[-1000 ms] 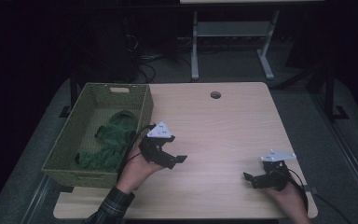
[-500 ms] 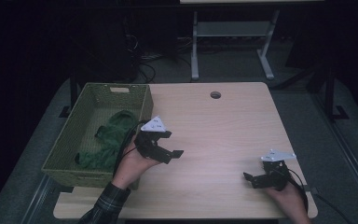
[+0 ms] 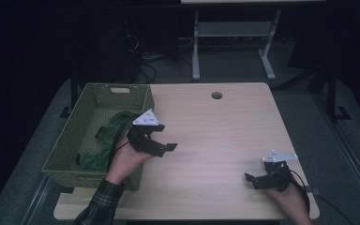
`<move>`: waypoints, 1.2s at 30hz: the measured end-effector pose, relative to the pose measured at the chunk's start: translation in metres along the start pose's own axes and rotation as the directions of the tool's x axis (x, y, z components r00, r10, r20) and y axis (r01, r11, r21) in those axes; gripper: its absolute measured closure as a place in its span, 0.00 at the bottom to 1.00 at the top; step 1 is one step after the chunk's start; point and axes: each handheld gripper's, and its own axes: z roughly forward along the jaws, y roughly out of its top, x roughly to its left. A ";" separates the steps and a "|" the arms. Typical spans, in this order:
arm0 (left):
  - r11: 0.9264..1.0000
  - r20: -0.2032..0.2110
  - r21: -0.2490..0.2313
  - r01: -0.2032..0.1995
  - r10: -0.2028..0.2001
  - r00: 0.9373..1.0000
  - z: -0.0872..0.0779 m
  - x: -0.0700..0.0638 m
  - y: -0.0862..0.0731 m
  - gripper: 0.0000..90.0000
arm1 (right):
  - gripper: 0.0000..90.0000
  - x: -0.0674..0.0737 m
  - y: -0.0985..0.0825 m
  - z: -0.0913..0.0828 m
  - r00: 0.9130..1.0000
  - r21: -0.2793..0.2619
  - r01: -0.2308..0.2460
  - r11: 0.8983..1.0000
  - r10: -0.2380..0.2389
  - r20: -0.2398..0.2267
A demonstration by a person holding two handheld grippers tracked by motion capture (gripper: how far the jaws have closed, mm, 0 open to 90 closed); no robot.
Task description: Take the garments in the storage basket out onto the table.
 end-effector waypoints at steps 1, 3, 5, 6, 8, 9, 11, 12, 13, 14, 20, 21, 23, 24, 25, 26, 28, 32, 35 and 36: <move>1.000 0.000 -0.002 -0.001 0.001 1.000 -0.001 0.001 0.000 0.16 | 0.03 0.000 0.000 0.000 1.000 0.000 0.001 1.000 -0.001 0.000; 1.000 -0.002 -0.002 0.000 0.000 1.000 -0.003 0.003 -0.001 0.16 | 0.03 0.000 0.000 0.000 1.000 0.000 0.000 1.000 0.000 0.000; 1.000 -0.012 0.008 -0.007 0.007 1.000 -0.005 0.007 -0.001 0.16 | 0.03 0.000 0.000 0.000 1.000 0.000 0.001 1.000 -0.001 0.000; 0.999 -0.025 0.035 -0.019 0.020 0.999 -0.007 0.010 -0.001 0.16 | 0.03 0.000 0.000 0.000 1.000 -0.001 0.000 1.000 0.000 0.000; 0.998 -0.031 0.049 -0.030 0.032 0.999 -0.009 0.011 0.000 0.16 | 0.03 0.000 0.000 0.000 1.000 -0.001 0.000 1.000 0.000 0.000; 0.999 -0.040 0.038 -0.026 0.028 0.999 -0.014 0.015 0.000 0.16 | 0.03 0.000 0.000 0.000 1.000 0.000 0.000 1.000 0.000 0.000; 1.000 -0.050 0.028 -0.006 0.007 0.999 -0.018 0.019 -0.001 0.16 | 0.03 0.000 0.000 0.000 1.000 0.000 0.000 1.000 0.000 0.000; 1.000 -0.050 0.028 -0.006 0.007 0.999 -0.018 0.019 -0.001 0.16 | 0.03 0.000 0.000 0.000 1.000 0.000 0.000 1.000 0.000 0.000; 1.000 -0.064 0.031 -0.005 0.007 0.998 -0.022 0.022 -0.003 0.16 | 0.03 0.000 0.000 0.000 1.000 0.000 0.000 1.000 0.000 0.000; 0.999 -0.068 0.034 -0.008 0.011 0.998 -0.024 0.024 -0.004 0.16 | 0.03 0.000 0.000 0.000 1.000 0.000 0.000 1.000 0.000 0.000; 0.998 -0.117 0.059 -0.011 0.018 0.993 -0.033 0.033 -0.009 0.16 | 0.03 0.000 0.000 0.000 1.000 0.000 0.000 1.000 0.000 0.000; 0.998 -0.117 0.059 -0.011 0.018 0.993 -0.033 0.033 -0.009 0.16 | 0.03 0.000 0.000 0.000 1.000 0.000 0.000 1.000 0.000 0.000; 0.998 -0.133 0.058 0.000 0.007 0.991 -0.037 0.037 -0.013 0.16 | 0.03 0.000 0.000 0.000 1.000 0.000 0.000 1.000 0.000 0.000; 0.998 -0.139 0.058 0.004 0.004 0.990 -0.039 0.039 -0.014 0.16 | 0.03 0.000 0.000 0.000 1.000 0.000 0.000 1.000 0.000 0.000; 0.998 -0.139 0.058 0.004 0.004 0.990 -0.039 0.039 -0.014 0.16 | 0.03 0.000 0.000 0.000 1.000 0.000 0.000 1.000 0.000 0.000; 0.998 -0.155 0.061 0.008 0.002 0.988 -0.042 0.041 -0.016 0.16 | 0.03 0.000 0.000 0.000 1.000 0.000 0.001 1.000 -0.001 0.000; 0.998 -0.170 0.067 0.014 -0.002 0.985 -0.045 0.043 -0.018 0.16 | 0.03 0.000 0.000 0.000 1.000 0.000 0.000 1.000 0.000 0.000; 0.997 -0.182 0.074 0.023 -0.009 0.983 -0.049 0.046 -0.021 0.16 | 0.03 0.000 0.000 0.000 1.000 0.000 0.000 1.000 0.000 0.000; 0.997 -0.195 0.072 0.030 -0.016 0.981 -0.052 0.048 -0.023 0.16 | 0.03 0.000 0.000 0.000 1.000 0.000 0.000 1.000 0.000 0.000; 0.997 -0.203 0.074 0.039 -0.023 0.979 -0.054 0.051 -0.025 0.16 | 0.03 0.000 0.000 0.000 1.000 0.000 0.000 1.000 0.000 0.000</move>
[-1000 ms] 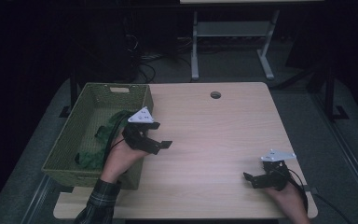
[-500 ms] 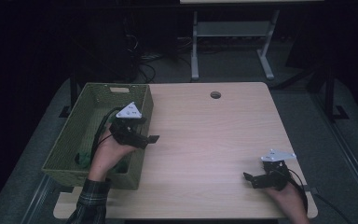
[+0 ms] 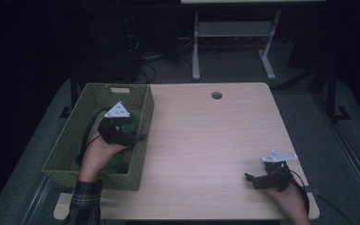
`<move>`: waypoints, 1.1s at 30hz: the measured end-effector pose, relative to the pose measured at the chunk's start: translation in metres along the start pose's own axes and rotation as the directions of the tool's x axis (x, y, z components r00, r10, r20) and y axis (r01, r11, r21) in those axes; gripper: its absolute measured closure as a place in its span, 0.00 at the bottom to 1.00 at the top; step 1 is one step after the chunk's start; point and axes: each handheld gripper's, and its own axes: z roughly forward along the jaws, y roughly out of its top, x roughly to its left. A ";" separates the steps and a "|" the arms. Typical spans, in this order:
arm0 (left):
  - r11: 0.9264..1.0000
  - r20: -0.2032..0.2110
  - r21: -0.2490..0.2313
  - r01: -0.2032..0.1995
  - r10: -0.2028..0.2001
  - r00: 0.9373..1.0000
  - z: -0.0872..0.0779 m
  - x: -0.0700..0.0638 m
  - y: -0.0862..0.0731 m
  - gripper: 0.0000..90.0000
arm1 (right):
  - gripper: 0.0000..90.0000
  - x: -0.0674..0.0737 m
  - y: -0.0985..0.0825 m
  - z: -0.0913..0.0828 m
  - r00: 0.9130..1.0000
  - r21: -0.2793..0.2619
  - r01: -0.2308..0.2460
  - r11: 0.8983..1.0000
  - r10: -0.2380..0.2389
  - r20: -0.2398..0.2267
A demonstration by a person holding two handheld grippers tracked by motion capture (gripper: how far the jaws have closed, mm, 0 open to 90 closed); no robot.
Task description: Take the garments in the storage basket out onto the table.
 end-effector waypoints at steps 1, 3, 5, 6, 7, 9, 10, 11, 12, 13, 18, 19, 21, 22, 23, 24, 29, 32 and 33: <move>1.000 0.000 0.000 0.000 0.000 1.000 0.000 0.000 0.000 0.16 | 0.03 0.000 0.000 0.000 1.000 0.000 0.001 1.000 -0.001 0.000; 1.000 -0.019 0.012 0.009 -0.009 1.000 -0.003 0.004 -0.003 0.16 | 0.03 0.000 0.000 0.000 1.000 0.000 0.000 1.000 0.000 0.000; 1.000 -0.028 0.013 0.017 -0.016 0.999 -0.005 0.007 -0.006 0.16 | 0.03 0.000 0.000 0.000 1.000 0.000 0.000 1.000 0.000 0.000; 1.000 -0.028 0.013 0.017 -0.016 0.999 -0.005 0.007 -0.006 0.16 | 0.03 0.000 0.000 0.000 1.000 0.000 0.000 1.000 0.000 0.000; 1.000 -0.035 0.013 0.025 -0.025 0.999 -0.007 0.009 -0.007 0.16 | 0.03 0.000 0.000 0.000 1.000 0.000 0.000 1.000 0.000 0.000; 0.999 -0.053 0.016 0.035 -0.034 0.998 -0.011 0.014 -0.011 0.16 | 0.03 0.000 0.000 0.000 1.000 0.000 0.001 1.000 -0.001 0.000; 0.999 -0.053 0.016 0.035 -0.034 0.998 -0.011 0.014 -0.011 0.16 | 0.03 0.000 0.000 0.000 1.000 0.000 0.001 1.000 -0.001 0.000; 0.999 -0.069 0.016 0.047 -0.045 0.997 -0.013 0.018 -0.014 0.16 | 0.03 0.000 0.000 0.000 1.000 0.000 0.000 1.000 0.000 0.000; 0.999 -0.069 0.016 0.047 -0.045 0.997 -0.013 0.018 -0.014 0.16 | 0.03 0.000 0.000 0.000 1.000 0.000 0.000 1.000 0.000 0.000; 0.998 -0.077 0.017 0.052 -0.051 0.996 -0.014 0.020 -0.016 0.16 | 0.03 0.000 0.000 0.000 1.000 0.000 0.000 1.000 0.000 0.000; 0.994 -0.131 0.044 0.096 -0.090 0.987 -0.017 0.033 -0.028 0.17 | 0.03 0.000 0.000 0.000 1.000 0.000 0.000 1.000 0.000 0.000; 0.994 -0.131 0.044 0.096 -0.090 0.987 -0.017 0.033 -0.028 0.17 | 0.03 0.000 0.000 0.000 1.000 0.000 0.000 1.000 0.000 0.000; 0.992 -0.146 0.058 0.110 -0.101 0.984 -0.017 0.038 -0.033 0.17 | 0.03 0.000 0.000 0.000 1.000 0.000 0.000 1.000 0.000 0.000; 0.990 -0.157 0.074 0.119 -0.106 0.982 -0.017 0.041 -0.037 0.18 | 0.03 0.000 0.000 0.000 1.000 0.000 0.000 1.000 0.000 0.000; 0.990 -0.157 0.074 0.119 -0.106 0.982 -0.017 0.041 -0.037 0.21 | 0.03 0.000 0.000 0.000 1.000 0.000 0.000 1.000 0.000 0.000; 0.989 -0.157 0.081 0.120 -0.106 0.982 -0.017 0.042 -0.039 0.21 | 0.03 0.000 0.000 0.000 1.000 0.000 0.000 1.000 0.000 0.000; 0.983 -0.168 0.120 0.137 -0.116 0.979 -0.016 0.049 -0.048 0.25 | 0.03 0.000 0.000 0.000 1.000 0.000 0.000 1.000 0.000 0.000; 0.980 -0.168 0.148 0.133 -0.108 0.980 -0.012 0.051 -0.052 0.28 | 0.03 0.000 0.000 0.000 1.000 0.000 0.000 1.000 0.000 0.000; 0.979 -0.166 0.157 0.131 -0.105 0.981 -0.011 0.051 -0.053 0.28 | 0.03 0.000 0.000 0.000 1.000 0.000 -0.001 1.000 0.001 0.000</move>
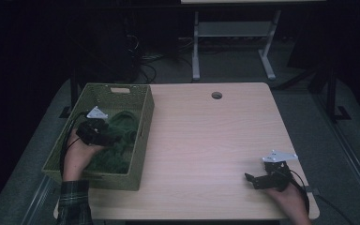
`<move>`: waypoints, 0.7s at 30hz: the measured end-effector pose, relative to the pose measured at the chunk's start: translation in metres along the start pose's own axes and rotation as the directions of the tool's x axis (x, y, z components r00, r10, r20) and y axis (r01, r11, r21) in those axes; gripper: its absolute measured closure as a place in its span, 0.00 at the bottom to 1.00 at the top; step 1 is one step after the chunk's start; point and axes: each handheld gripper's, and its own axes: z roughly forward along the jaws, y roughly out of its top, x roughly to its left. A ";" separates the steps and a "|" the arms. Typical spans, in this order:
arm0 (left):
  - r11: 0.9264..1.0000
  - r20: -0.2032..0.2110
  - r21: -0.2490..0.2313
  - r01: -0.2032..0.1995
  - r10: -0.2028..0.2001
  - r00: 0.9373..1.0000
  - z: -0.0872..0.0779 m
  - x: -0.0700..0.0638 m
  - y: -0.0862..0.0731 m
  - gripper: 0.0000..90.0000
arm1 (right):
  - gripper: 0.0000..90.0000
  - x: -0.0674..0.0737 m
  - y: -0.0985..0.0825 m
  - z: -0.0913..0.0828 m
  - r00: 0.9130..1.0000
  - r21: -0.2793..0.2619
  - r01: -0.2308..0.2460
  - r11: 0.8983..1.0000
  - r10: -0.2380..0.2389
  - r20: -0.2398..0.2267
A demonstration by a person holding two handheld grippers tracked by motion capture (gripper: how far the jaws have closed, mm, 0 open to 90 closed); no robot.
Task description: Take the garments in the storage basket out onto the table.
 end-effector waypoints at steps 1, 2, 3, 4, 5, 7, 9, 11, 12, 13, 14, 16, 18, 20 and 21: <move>1.000 0.000 0.010 0.002 -0.002 1.000 0.001 0.001 -0.001 0.28 | 0.03 0.000 0.000 0.000 1.000 0.000 0.001 1.000 -0.001 0.000; 1.000 -0.002 0.018 0.008 -0.008 1.000 0.003 0.001 -0.002 0.29 | 0.03 0.000 0.000 0.000 1.000 0.000 0.000 1.000 0.000 0.000; 1.000 0.000 0.025 0.016 -0.016 1.000 0.004 0.002 -0.003 0.31 | 0.03 0.000 0.000 0.000 1.000 0.000 0.000 1.000 0.000 0.000; 1.000 0.000 0.025 0.016 -0.016 1.000 0.004 0.002 -0.003 0.32 | 0.03 0.000 0.000 0.000 1.000 0.000 0.000 1.000 0.000 0.000; 0.999 0.006 0.042 0.023 -0.023 1.000 0.007 0.003 -0.005 0.32 | 0.03 0.000 0.000 0.000 1.000 0.000 0.001 1.000 -0.001 0.000; 0.998 0.006 0.050 0.031 -0.031 1.000 0.009 0.004 -0.006 0.32 | 0.03 0.000 0.000 0.000 1.000 0.000 0.000 1.000 0.000 0.000; 0.997 -0.006 0.067 0.042 -0.042 0.999 0.012 0.006 -0.009 0.32 | 0.03 0.000 0.000 0.000 1.000 0.000 0.000 1.000 0.000 0.000; 0.996 -0.003 0.077 0.045 -0.045 0.999 0.015 0.007 -0.011 0.32 | 0.03 0.000 0.000 0.000 1.000 0.000 0.000 1.000 0.000 0.000; 0.995 -0.004 0.083 0.048 -0.048 0.999 0.017 0.007 -0.011 0.31 | 0.03 0.000 0.000 0.000 1.000 0.000 0.001 1.000 -0.001 0.000; 0.994 -0.008 0.091 0.060 -0.059 0.998 0.021 0.007 -0.013 0.31 | 0.03 0.000 0.000 0.000 1.000 0.000 0.000 1.000 0.000 0.000; 0.994 -0.008 0.091 0.060 -0.059 0.998 0.021 0.007 -0.013 0.30 | 0.03 0.000 0.000 0.000 1.000 0.000 0.000 1.000 0.000 0.000; 0.993 0.001 0.105 0.060 -0.061 0.998 0.026 0.008 -0.015 0.30 | 0.03 0.000 0.000 0.000 1.000 0.000 0.000 1.000 0.000 0.000; 0.991 0.008 0.115 0.066 -0.068 0.998 0.029 0.009 -0.016 0.30 | 0.03 0.000 0.000 0.000 1.000 0.000 0.000 1.000 0.000 0.000; 0.989 0.015 0.129 0.077 -0.079 0.997 0.032 0.009 -0.018 0.30 | 0.03 0.000 0.000 0.000 1.000 0.000 0.001 1.000 -0.001 0.000; 0.987 0.023 0.140 0.082 -0.086 0.996 0.034 0.010 -0.019 0.30 | 0.03 0.000 0.000 0.000 1.000 0.000 0.000 1.000 0.000 0.000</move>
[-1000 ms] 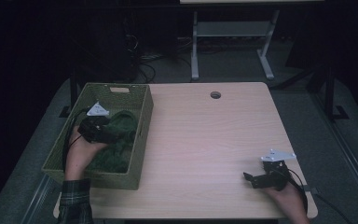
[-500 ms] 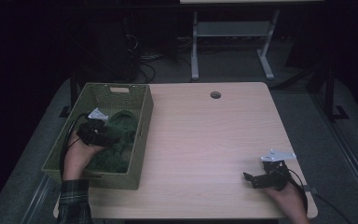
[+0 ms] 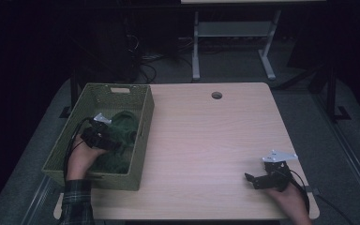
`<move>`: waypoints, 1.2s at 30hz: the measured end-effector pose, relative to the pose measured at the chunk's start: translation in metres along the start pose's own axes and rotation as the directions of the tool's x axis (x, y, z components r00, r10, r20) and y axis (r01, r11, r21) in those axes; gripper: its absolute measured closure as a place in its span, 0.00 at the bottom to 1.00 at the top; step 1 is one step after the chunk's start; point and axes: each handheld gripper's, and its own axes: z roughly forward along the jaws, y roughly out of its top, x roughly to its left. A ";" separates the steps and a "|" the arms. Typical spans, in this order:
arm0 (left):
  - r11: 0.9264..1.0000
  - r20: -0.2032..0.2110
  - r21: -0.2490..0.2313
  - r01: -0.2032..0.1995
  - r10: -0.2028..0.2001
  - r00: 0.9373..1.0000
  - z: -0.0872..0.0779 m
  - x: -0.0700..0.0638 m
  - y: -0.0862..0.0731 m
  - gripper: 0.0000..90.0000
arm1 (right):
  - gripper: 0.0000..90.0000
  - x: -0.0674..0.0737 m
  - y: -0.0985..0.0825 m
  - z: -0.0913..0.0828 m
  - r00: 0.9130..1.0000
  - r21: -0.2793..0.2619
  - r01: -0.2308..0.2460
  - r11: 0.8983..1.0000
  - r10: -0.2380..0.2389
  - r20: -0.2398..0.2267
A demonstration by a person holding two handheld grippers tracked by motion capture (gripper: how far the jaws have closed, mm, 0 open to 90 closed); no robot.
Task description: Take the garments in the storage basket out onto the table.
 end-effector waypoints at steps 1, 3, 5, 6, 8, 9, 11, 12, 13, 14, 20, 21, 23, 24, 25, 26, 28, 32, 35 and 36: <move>1.000 0.002 0.005 0.005 -0.005 1.000 0.001 0.001 -0.001 0.29 | 0.03 0.000 0.000 0.000 1.000 0.000 0.000 1.000 0.000 0.000; 1.000 0.005 0.015 0.021 -0.021 1.000 0.003 0.002 -0.002 0.29 | 0.03 0.000 0.000 0.000 1.000 0.000 0.000 1.000 0.000 0.000; 0.999 0.018 0.027 0.037 -0.037 0.999 0.005 0.003 -0.003 0.30 | 0.03 0.000 0.000 0.000 1.000 0.000 0.000 1.000 0.000 0.000; 0.999 0.018 0.027 0.037 -0.037 0.999 0.005 0.003 -0.003 0.30 | 0.03 0.000 0.000 0.000 1.000 0.000 0.000 1.000 0.000 0.000; 0.998 0.025 0.041 0.036 -0.037 0.999 0.007 0.002 -0.004 0.30 | 0.03 0.000 0.000 0.000 1.000 0.000 0.000 1.000 0.000 0.000; 0.998 0.026 0.044 0.037 -0.038 0.999 0.008 0.001 -0.004 0.30 | 0.03 0.000 0.000 0.000 1.000 0.000 0.000 1.000 0.000 0.000; 0.998 0.040 0.057 0.037 -0.039 0.998 0.008 0.002 -0.004 0.33 | 0.03 0.000 0.000 0.000 1.000 0.000 0.000 1.000 0.000 0.000; 0.997 0.047 0.061 0.041 -0.044 0.998 0.009 0.001 -0.004 0.38 | 0.03 0.000 0.000 0.000 1.000 0.000 0.000 1.000 0.000 0.000; 0.997 0.049 0.067 0.039 -0.043 0.998 0.009 0.001 -0.004 0.38 | 0.03 0.000 0.000 0.000 1.000 0.000 0.000 1.000 0.000 0.000; 0.996 0.056 0.076 0.048 -0.052 0.997 0.009 0.002 -0.005 0.43 | 0.03 0.000 0.000 0.000 1.000 0.000 0.000 1.000 0.000 0.000; 0.992 0.076 0.099 0.076 -0.084 0.994 0.007 0.002 -0.004 0.60 | 0.03 0.000 0.000 0.000 1.000 0.000 0.000 1.000 0.000 0.000; 0.992 0.076 0.099 0.076 -0.084 0.994 0.007 0.002 -0.004 0.64 | 0.03 0.000 0.000 0.000 1.000 0.000 0.000 1.000 0.000 0.000; 0.992 0.087 0.098 0.083 -0.092 0.992 0.006 0.002 -0.004 0.71 | 0.03 0.000 0.000 0.000 1.000 0.000 0.000 1.000 0.000 0.000; 0.991 0.095 0.102 0.088 -0.097 0.991 0.005 0.003 -0.004 0.71 | 0.03 0.000 0.000 0.000 1.000 0.000 0.000 1.000 0.000 0.000; 0.991 0.098 0.110 0.077 -0.088 0.991 0.004 0.003 -0.004 0.74 | 0.03 0.000 0.000 0.000 1.000 0.000 0.000 1.000 0.000 0.000; 0.991 0.102 0.105 0.087 -0.098 0.990 0.003 0.003 -0.003 0.78 | 0.03 0.000 0.000 0.000 1.000 0.000 0.001 1.000 -0.001 0.000; 0.991 0.106 0.108 0.083 -0.095 0.990 0.002 0.004 -0.003 0.79 | 0.03 0.000 0.000 0.000 1.000 0.000 0.000 1.000 0.000 0.000; 0.993 0.101 0.066 0.096 -0.102 0.990 -0.003 0.005 -0.003 0.83 | 0.03 0.000 0.000 0.000 1.000 0.000 0.001 1.000 -0.001 0.000; 0.994 0.095 0.052 0.094 -0.098 0.991 -0.006 0.005 -0.003 0.84 | 0.03 0.000 0.000 0.000 1.000 0.000 0.000 1.000 0.000 0.000; 0.995 0.095 0.039 0.094 -0.098 0.991 -0.007 0.005 -0.002 0.85 | 0.03 0.000 0.000 0.000 1.000 0.000 0.000 1.000 0.000 0.000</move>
